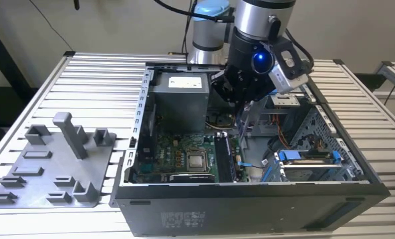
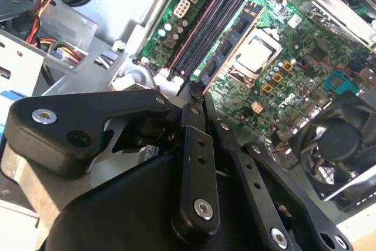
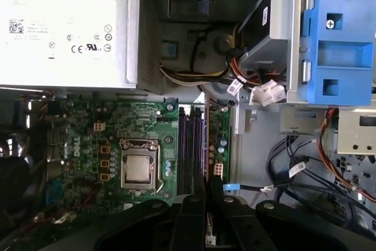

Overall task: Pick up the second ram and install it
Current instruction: 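Insert the second ram into the second slot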

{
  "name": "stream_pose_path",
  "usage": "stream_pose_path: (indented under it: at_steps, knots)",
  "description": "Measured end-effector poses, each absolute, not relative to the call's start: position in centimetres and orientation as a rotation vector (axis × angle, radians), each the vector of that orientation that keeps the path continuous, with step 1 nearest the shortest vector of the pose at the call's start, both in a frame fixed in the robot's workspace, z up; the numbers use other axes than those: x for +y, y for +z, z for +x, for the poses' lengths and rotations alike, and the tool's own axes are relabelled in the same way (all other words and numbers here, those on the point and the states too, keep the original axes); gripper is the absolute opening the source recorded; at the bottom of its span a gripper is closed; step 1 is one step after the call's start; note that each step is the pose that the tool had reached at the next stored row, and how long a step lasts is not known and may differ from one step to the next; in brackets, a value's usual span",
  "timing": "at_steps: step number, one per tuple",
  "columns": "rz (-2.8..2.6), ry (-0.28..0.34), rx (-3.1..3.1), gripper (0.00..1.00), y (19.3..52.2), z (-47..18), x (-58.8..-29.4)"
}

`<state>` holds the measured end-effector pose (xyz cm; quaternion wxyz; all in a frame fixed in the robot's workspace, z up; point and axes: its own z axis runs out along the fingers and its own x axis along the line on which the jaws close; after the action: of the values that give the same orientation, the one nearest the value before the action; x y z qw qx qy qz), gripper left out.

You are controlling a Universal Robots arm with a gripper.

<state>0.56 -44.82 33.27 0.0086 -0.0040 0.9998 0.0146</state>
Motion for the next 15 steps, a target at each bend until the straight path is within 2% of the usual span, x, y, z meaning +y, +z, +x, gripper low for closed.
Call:
stream_pose_path:
  at_steps: [15]
  knots:
    - [-0.012, 0.045, 3.122, 0.14, 30.6, -0.1, -44.8]
